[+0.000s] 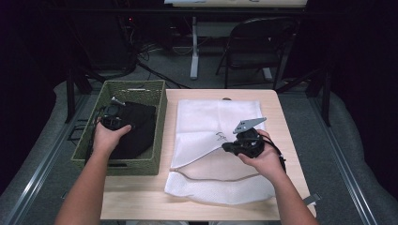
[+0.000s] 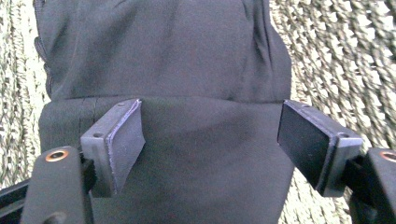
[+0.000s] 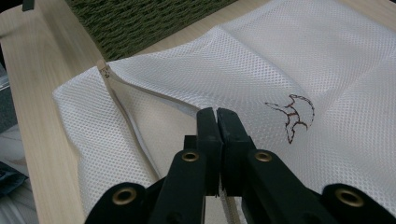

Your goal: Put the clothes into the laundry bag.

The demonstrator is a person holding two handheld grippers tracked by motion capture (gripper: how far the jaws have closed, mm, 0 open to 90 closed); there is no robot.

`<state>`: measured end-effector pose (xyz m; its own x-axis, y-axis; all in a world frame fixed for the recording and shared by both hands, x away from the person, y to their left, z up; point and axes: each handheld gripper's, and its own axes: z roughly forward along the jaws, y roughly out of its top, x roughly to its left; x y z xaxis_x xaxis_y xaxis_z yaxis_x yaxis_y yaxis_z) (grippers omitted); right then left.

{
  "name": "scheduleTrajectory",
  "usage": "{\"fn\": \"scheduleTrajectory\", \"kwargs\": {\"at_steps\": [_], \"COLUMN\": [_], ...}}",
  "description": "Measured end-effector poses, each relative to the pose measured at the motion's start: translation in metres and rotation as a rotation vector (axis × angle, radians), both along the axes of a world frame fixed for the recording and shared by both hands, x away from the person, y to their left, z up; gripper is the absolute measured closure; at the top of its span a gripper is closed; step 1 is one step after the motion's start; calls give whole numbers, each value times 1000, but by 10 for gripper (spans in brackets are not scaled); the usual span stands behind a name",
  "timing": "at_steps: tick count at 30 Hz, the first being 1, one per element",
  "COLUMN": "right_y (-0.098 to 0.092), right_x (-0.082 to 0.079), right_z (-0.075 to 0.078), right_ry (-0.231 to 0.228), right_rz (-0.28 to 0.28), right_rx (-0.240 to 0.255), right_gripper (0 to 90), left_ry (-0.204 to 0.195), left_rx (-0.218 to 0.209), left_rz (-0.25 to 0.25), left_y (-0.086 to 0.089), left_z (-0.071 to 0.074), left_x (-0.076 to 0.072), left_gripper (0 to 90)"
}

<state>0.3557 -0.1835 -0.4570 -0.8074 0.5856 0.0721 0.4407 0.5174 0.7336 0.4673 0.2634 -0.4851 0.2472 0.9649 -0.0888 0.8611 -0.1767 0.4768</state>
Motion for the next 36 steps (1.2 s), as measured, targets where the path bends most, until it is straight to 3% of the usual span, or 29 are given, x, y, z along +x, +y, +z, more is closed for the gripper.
{"fn": "scheduleTrajectory", "kwargs": {"at_steps": [7, 15, 28, 36], "right_y": [0, -1, 0, 0], "right_x": [1, 1, 1, 1], "right_z": [-1, -1, -2, -2], "right_ry": [1, 2, -1, -1], "right_rz": [2, 3, 3, 4], "right_rx": [3, 3, 0, -1], "right_gripper": [886, 886, 885, 884], "left_ry": [2, 68, 86, 90], "left_rx": [39, 53, 80, 133], "left_rz": [37, 45, 57, 70], "left_y": [-3, -4, -13, -13], "left_z": [-5, -16, -28, -33], "left_x": [9, 17, 24, 27], "left_gripper": [178, 156, 152, 122]}}
